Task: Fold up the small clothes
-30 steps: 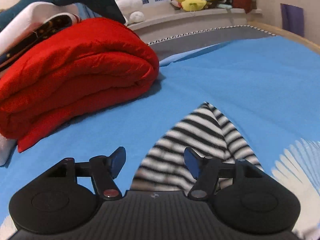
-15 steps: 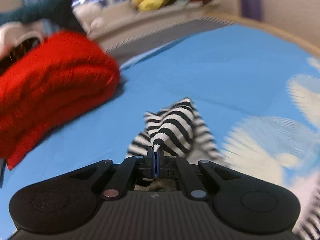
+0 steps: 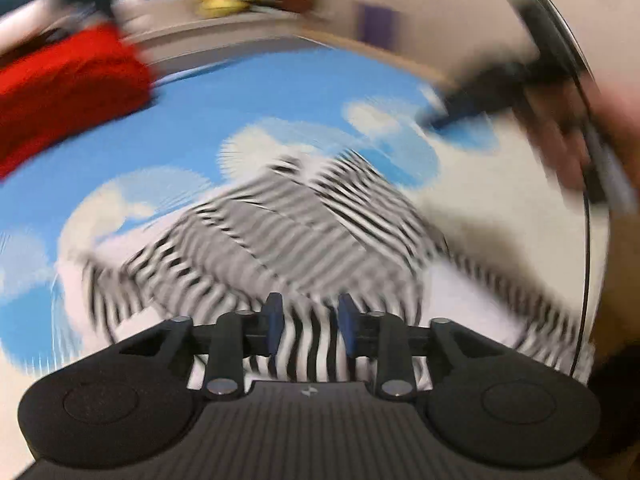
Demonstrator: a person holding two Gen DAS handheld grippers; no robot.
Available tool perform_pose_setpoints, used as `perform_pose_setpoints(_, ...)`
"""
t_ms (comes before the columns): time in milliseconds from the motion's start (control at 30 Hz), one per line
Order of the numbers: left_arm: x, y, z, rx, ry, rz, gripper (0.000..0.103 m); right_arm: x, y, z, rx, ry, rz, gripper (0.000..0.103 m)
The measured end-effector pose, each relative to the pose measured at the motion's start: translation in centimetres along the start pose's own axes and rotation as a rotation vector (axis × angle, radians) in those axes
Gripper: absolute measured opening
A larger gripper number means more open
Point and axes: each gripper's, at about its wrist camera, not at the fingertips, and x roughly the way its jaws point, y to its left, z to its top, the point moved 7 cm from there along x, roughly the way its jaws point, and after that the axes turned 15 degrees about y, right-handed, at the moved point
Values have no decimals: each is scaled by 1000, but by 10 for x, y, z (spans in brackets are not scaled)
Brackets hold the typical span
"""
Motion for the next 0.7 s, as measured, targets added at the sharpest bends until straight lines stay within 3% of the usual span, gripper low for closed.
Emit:
perform_pose_setpoints(100, 3, 45, 15, -274, -7, -12, 36, 9, 11, -5, 20, 45, 89, 20)
perform_pose_setpoints(167, 19, 72, 9, -429, 7, -41, 36, 23, 22, -11, 35, 105, 147, 20)
perform_pose_setpoints(333, 78, 105, -13, -723, 191, -130, 42, 63, 49, -30, 2, 241, 147, 26)
perform_pose_setpoints(400, 98, 106, -20, -774, 258, -160, 42, 79, 56, -37, -18, 266, 120, 31)
perform_pose_setpoints(533, 113, 98, -24, -773, 281, -184, 39, 112, 57, -49, -25, 329, 86, 31)
perform_pose_setpoints(567, 116, 96, -23, -765, 287, -185, 33, 120, 57, -52, -21, 340, 82, 31)
perform_pose_setpoints(600, 119, 91, -24, -756, 286, -191, 17, 124, 58, -54, -19, 350, 84, 31)
perform_pose_setpoints(633, 122, 90, -22, -743, 284, -190, 10, 128, 61, -54, -22, 354, 96, 30)
perform_pose_setpoints(667, 120, 88, -21, -730, 279, -176, 2, 130, 66, -54, -28, 346, 113, 22)
perform_pose_setpoints(700, 116, 87, -21, -721, 268, -152, 2, 131, 70, -53, -37, 335, 125, 6)
